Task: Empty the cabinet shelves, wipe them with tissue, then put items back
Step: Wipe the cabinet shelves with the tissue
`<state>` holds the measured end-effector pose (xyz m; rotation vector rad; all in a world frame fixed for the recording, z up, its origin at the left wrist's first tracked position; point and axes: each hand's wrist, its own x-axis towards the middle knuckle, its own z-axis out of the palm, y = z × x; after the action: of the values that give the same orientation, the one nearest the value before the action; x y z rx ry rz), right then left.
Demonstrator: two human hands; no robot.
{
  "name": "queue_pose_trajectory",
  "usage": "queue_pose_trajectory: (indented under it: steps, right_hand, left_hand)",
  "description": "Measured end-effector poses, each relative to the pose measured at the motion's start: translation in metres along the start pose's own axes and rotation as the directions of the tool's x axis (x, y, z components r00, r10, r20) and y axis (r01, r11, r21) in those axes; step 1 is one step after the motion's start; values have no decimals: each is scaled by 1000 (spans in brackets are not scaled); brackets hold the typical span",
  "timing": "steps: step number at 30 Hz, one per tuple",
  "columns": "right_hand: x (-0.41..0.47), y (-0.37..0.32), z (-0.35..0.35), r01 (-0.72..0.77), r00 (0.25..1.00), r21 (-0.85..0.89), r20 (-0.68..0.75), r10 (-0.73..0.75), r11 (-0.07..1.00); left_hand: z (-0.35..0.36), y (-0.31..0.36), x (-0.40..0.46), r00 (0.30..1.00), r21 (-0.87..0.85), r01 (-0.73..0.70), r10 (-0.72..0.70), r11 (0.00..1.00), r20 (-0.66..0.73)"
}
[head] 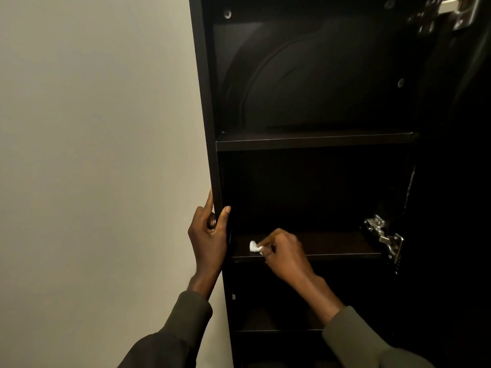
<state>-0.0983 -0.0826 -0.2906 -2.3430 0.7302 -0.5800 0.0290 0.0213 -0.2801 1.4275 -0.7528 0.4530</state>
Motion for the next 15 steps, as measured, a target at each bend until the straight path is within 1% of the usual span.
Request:
queue_pose_trajectory:
  steps: [1, 2, 3, 4, 6, 7, 8, 10, 11, 13, 15]
  right_hand:
    - [-1, 1, -2, 14, 999, 46, 36, -16, 999]
    - [-2, 5, -6, 31, 999, 84, 39, -35, 996]
    - [-2, 11, -14, 52, 999, 105, -18, -51, 993]
    - [-1, 20, -23, 67, 991, 86, -121, -56, 994]
    - [1, 43, -47, 30, 947, -30, -318, -38, 999]
    - [1, 55, -61, -14, 928, -100, -373, -24, 995]
    - [1, 65, -74, -62, 918, -178, -396, -14, 982]
    - [-1, 83, -91, -135, 930, -319, -369, 8, 938]
    - [-3, 89, -93, -157, 940, -359, -341, 27, 920]
    - [-6, 96, -86, -211, 945, -369, -314, 93, 905]
    - [-7, 96, -76, -275, 928, -354, -340, 151, 894]
  left_hand:
    - [0, 0, 1, 1000, -4, 7, -7, 1000, 5]
    - [0, 0, 1, 1000, -10, 11, -11, 1000, 12]
    - [-1, -1, 1, 1000, -21, 10, -10, 1000, 18]
    - [-2, -1, 2, 1000, -33, 7, -7, 999, 24]
    - [-3, -2, 3, 999, -47, 4, -2, 999, 36]
    - [-3, -3, 3, 999, -48, 4, -2, 999, 38]
    - [-3, -3, 3, 999, -51, 6, -4, 999, 37]
    - [-2, -2, 2, 1000, -58, 10, -8, 998, 30]
    - [-1, -1, 2, 1000, -64, 12, -10, 998, 26]
    - [-1, -1, 2, 1000, -70, 10, -9, 998, 20]
    - [-1, -1, 2, 1000, -68, 5, -4, 998, 18]
